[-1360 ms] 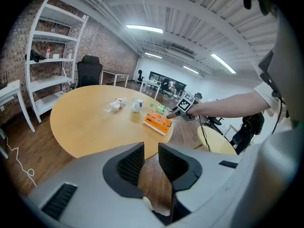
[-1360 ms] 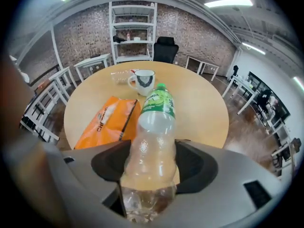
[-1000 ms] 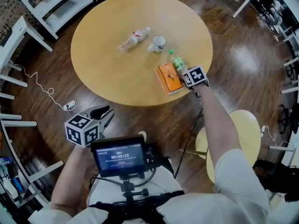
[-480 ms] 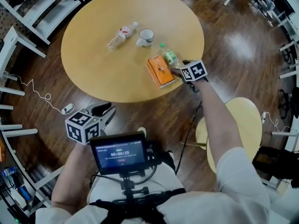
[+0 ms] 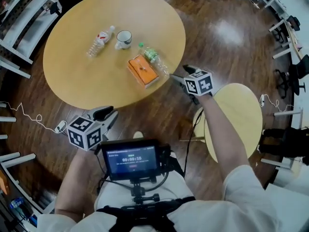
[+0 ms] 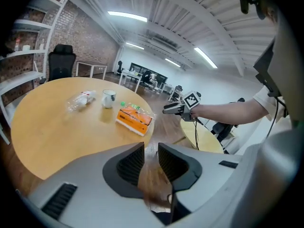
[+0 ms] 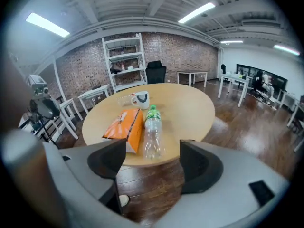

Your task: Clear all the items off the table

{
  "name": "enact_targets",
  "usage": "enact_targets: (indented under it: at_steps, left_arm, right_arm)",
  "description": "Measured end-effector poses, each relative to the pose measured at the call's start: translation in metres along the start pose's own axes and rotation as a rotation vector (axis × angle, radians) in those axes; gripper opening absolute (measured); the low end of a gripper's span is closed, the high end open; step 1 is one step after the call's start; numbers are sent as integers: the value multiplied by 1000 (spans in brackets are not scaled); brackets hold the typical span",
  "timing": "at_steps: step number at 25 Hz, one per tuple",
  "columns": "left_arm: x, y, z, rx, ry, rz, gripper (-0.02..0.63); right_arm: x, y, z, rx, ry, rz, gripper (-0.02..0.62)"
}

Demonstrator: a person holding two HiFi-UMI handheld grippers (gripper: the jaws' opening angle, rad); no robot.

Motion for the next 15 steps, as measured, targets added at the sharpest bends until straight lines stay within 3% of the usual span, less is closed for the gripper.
enact_targets:
  at_steps: [6,9,15]
  left_arm:
    - [0,-18,-52,-133,-6,-52,98]
    - [1,-35,-75,-148,-15,-81,98]
    - [-15,-126,-90,-175,-29,-170,98]
  right_arm:
    - [-85,20,137,-163,-112,-212,365]
    - [-143,30,206,-268,-135,-317,365]
    - [-265,60,336,-461,-180,-460,365]
Point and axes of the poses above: the fingertips, and each gripper's own axes: z backward along the fingers, y to its left, x out of its top, the point moved 9 cm from there along z, backward along the fingers, and after that the axes turned 1 degree about -x, right-handed, at the moved point
